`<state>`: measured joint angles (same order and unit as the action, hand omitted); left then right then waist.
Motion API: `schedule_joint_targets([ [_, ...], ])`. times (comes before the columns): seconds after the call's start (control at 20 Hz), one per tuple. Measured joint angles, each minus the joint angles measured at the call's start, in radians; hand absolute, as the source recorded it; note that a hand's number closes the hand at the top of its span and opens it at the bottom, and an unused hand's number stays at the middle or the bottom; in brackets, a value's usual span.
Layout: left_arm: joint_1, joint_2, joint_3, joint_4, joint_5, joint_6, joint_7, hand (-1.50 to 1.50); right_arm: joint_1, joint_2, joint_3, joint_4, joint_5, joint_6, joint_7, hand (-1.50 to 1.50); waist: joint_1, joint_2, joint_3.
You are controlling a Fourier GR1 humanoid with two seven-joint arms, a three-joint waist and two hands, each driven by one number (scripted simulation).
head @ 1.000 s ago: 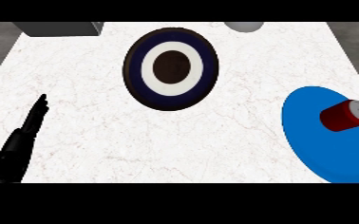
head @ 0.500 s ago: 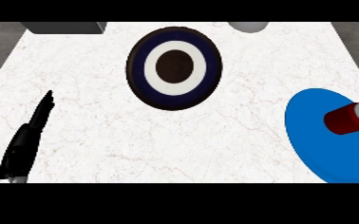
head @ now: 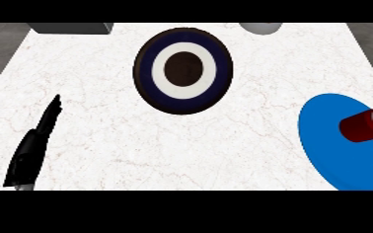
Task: Pick the can from the plate and place it in the plate
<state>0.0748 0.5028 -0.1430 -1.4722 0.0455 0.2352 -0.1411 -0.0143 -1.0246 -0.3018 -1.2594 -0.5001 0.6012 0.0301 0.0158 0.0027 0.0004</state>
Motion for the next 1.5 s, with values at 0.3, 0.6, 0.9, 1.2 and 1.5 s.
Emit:
schedule_joint_targets([
  [0.3, -0.014, -0.018, 0.008, 0.009, -0.022, -0.006, 0.010, 0.00, -0.096, 0.011, 0.113, 0.092, 0.189, 0.064, -0.050, -1.50, 0.004, 0.001, 0.001],
  [0.6, 0.002, -0.020, 0.034, -0.006, -0.026, -0.032, 0.010, 0.00, -0.187, 0.022, 0.194, 0.239, 0.397, 0.126, -0.192, -1.50, 0.004, 0.001, 0.001],
  [0.9, 0.003, -0.044, 0.059, -0.012, -0.054, -0.051, 0.016, 0.00, -0.291, 0.090, 0.232, 0.331, 0.521, 0.148, -0.233, -1.50, -0.002, 0.000, 0.000],
  [1.2, -0.017, -0.062, 0.104, 0.044, -0.067, -0.090, -0.018, 0.00, -0.336, 0.134, 0.256, 0.399, 0.629, 0.165, -0.298, -1.50, -0.007, -0.001, 0.000],
  [1.5, -0.007, -0.091, 0.123, 0.007, -0.103, -0.102, 0.011, 0.00, -0.347, 0.173, 0.260, 0.432, 0.717, 0.151, -0.324, -1.50, -0.009, -0.002, 0.000],
])
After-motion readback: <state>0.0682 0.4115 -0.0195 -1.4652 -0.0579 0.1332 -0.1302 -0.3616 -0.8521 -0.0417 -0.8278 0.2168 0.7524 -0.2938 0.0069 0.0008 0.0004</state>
